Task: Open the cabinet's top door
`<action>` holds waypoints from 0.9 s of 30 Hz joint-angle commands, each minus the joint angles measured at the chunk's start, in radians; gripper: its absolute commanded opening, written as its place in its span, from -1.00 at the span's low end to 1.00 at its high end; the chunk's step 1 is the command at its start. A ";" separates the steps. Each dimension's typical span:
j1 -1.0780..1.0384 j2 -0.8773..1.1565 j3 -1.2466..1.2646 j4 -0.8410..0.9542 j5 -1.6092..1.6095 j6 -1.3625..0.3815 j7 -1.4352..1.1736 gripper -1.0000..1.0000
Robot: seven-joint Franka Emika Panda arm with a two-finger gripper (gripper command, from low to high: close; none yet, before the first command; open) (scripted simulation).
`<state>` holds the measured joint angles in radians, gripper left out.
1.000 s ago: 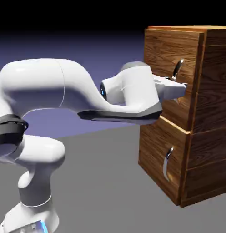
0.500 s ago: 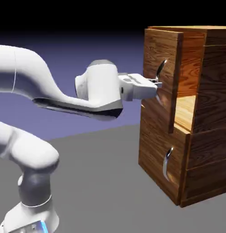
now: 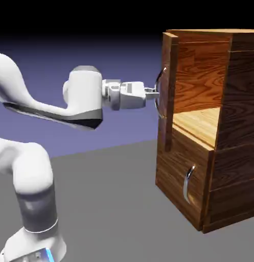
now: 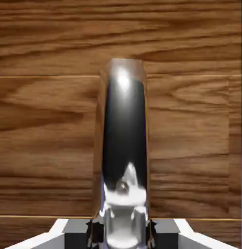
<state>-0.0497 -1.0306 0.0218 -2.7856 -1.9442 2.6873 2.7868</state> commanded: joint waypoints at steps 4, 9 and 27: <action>-0.013 -0.064 0.084 -0.042 0.175 -0.064 -0.095 -1.00; 0.010 -0.132 0.198 -0.078 0.393 -0.188 -0.202 -1.00; -0.018 -0.043 0.813 0.172 1.067 -0.926 -0.314 -1.00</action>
<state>-0.0682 -1.0742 0.8345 -2.6133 -0.8781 1.7621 2.4726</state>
